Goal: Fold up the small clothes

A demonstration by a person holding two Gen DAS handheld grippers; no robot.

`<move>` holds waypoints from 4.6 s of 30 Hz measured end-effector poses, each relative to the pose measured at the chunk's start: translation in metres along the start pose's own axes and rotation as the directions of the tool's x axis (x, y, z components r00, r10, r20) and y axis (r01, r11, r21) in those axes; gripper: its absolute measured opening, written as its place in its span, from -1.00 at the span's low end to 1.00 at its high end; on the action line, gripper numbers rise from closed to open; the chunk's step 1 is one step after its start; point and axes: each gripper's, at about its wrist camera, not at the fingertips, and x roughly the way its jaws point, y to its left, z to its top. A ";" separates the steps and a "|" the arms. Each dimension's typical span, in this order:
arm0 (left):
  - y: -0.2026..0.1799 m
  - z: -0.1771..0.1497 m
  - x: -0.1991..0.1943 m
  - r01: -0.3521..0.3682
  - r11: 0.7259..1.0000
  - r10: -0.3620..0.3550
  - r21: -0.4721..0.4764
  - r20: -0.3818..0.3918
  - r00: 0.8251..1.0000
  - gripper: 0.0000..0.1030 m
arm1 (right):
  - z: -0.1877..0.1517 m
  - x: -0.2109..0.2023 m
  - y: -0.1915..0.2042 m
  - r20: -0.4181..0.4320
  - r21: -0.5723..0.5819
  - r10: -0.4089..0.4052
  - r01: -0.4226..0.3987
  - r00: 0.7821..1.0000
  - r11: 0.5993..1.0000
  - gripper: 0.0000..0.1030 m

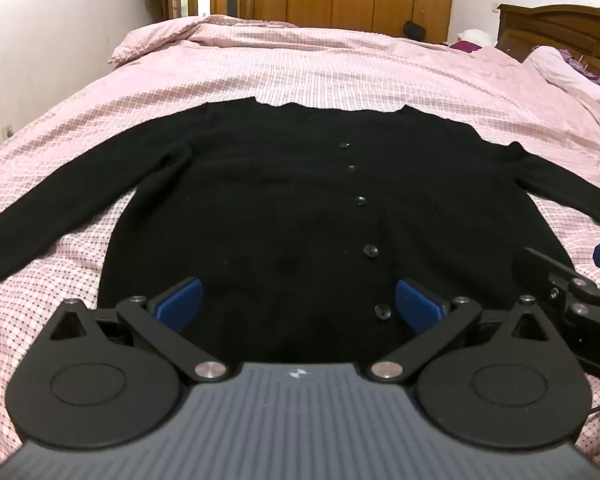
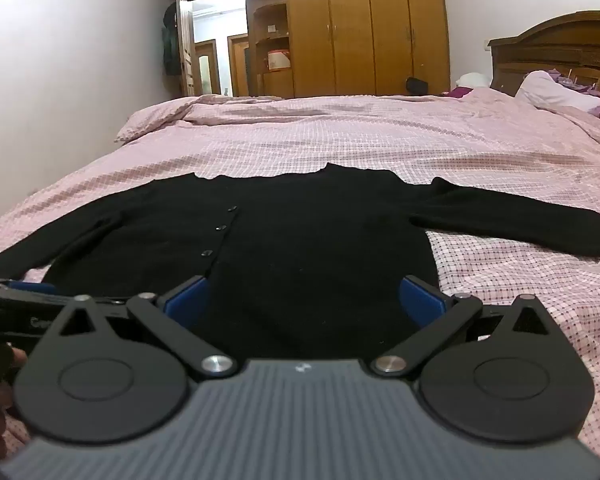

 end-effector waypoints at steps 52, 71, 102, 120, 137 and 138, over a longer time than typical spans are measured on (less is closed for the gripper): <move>0.005 -0.002 0.002 -0.003 1.000 0.003 -0.030 -0.008 1.000 1.00 | -0.003 0.005 -0.003 -0.011 0.019 -0.002 0.002 1.000 1.000 1.00; 0.007 -0.003 0.005 -0.006 1.000 0.006 -0.030 -0.006 1.000 1.00 | -0.003 0.005 -0.002 -0.012 0.020 -0.001 0.002 1.000 1.000 1.00; 0.011 0.006 0.015 -0.013 1.000 0.013 -0.013 -0.021 1.000 1.00 | -0.001 0.018 -0.013 -0.033 0.052 0.032 -0.031 0.999 0.998 1.00; 0.005 0.077 0.062 -0.020 0.999 0.020 0.026 -0.017 1.000 1.00 | 0.037 0.040 -0.147 -0.005 0.329 -0.146 0.140 0.989 0.934 1.00; -0.014 0.096 0.141 -0.047 0.998 0.052 0.041 -0.116 0.992 1.00 | 0.006 0.095 -0.283 -0.125 0.691 -0.224 0.247 0.967 0.680 1.00; -0.014 0.094 0.145 -0.047 0.998 0.052 0.041 -0.126 0.991 1.00 | 0.004 0.097 -0.286 -0.117 0.702 -0.220 0.238 0.968 0.672 1.00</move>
